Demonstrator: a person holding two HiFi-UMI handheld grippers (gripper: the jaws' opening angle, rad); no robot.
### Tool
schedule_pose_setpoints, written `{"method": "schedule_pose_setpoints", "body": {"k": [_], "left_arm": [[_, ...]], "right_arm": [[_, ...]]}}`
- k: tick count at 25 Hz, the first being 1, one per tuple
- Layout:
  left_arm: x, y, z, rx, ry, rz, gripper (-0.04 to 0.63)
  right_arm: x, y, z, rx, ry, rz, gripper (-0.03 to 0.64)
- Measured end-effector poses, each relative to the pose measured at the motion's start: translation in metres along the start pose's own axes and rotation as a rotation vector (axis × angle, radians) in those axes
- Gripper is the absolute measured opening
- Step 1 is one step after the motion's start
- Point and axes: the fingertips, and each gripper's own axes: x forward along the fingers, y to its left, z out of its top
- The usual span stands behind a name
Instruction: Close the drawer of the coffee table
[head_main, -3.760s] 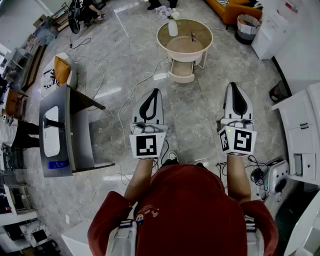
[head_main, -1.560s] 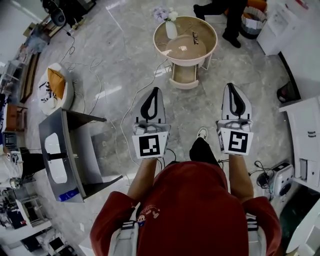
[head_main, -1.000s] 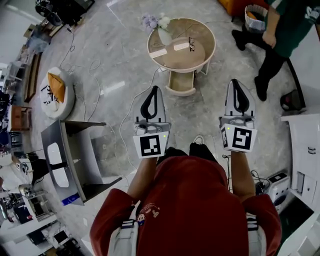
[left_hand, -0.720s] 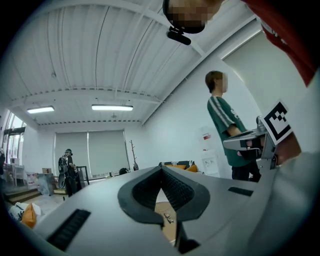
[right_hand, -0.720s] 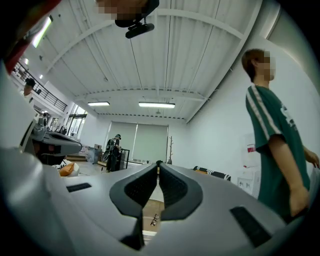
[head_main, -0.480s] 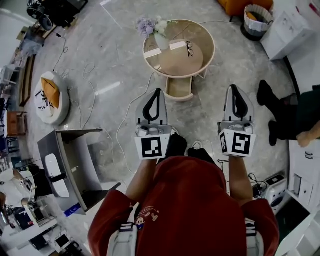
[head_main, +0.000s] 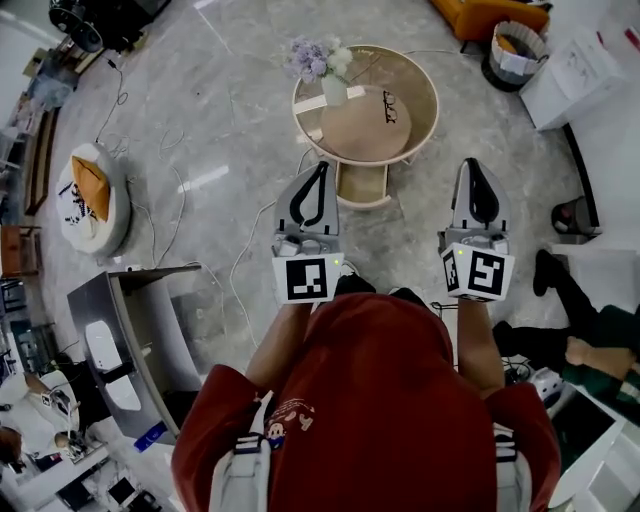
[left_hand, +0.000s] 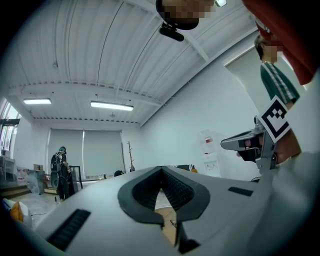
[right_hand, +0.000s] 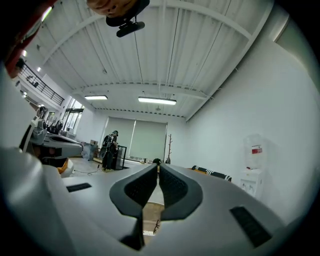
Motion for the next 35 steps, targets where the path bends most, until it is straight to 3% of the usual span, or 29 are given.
{"method": "schedule_pose_setpoints", "body": {"k": [10, 20, 24, 29, 35], "left_arm": [[0.017, 0.043, -0.031, -0.025, 0.018, -0.008, 0.013], [0.046, 0.026, -0.045, -0.017, 0.035, 0.064, 0.013], [0.057, 0.011, -0.052, -0.007, 0.071, 0.098, 0.014], [0.075, -0.005, -0.055, 0.046, -0.064, 0.138, 0.013], [0.077, -0.019, -0.132, 0.005, -0.034, 0.189, 0.012]], "right_arm": [[0.034, 0.029, -0.011, -0.002, 0.025, -0.014, 0.026], [0.069, 0.002, -0.04, 0.008, 0.071, 0.086, 0.026], [0.084, -0.013, -0.05, 0.007, 0.073, 0.166, 0.026], [0.108, -0.015, -0.084, 0.042, 0.063, 0.281, 0.026], [0.107, 0.014, -0.17, 0.035, 0.132, 0.473, 0.025]]}}
